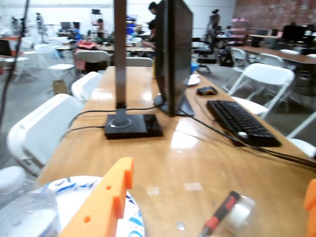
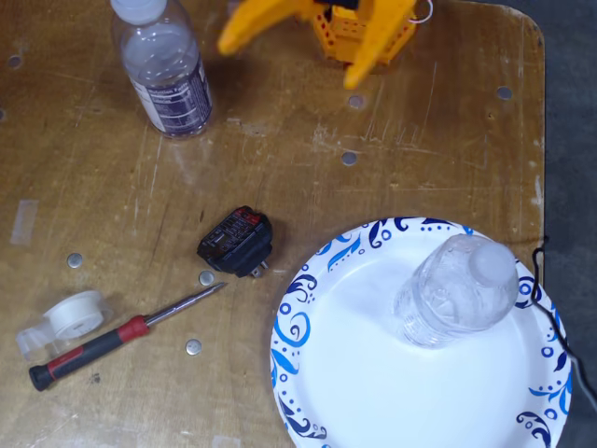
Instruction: Move the bottles to the plate
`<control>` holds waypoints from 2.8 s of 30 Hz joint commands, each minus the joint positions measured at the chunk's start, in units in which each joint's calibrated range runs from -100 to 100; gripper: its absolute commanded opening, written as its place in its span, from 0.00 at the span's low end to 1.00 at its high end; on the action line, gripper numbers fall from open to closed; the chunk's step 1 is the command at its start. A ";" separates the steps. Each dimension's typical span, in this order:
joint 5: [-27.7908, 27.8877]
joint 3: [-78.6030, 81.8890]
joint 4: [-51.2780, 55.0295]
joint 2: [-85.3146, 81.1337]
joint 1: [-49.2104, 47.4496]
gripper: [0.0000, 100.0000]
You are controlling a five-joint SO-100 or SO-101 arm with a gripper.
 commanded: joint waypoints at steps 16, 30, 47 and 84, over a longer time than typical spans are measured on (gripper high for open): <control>0.48 7.56 18.14 -20.99 28.97 0.36; -1.29 31.16 7.35 -33.55 39.54 0.36; -1.19 39.27 -3.62 -33.21 46.98 0.36; -1.50 41.79 -12.23 -23.94 46.98 0.32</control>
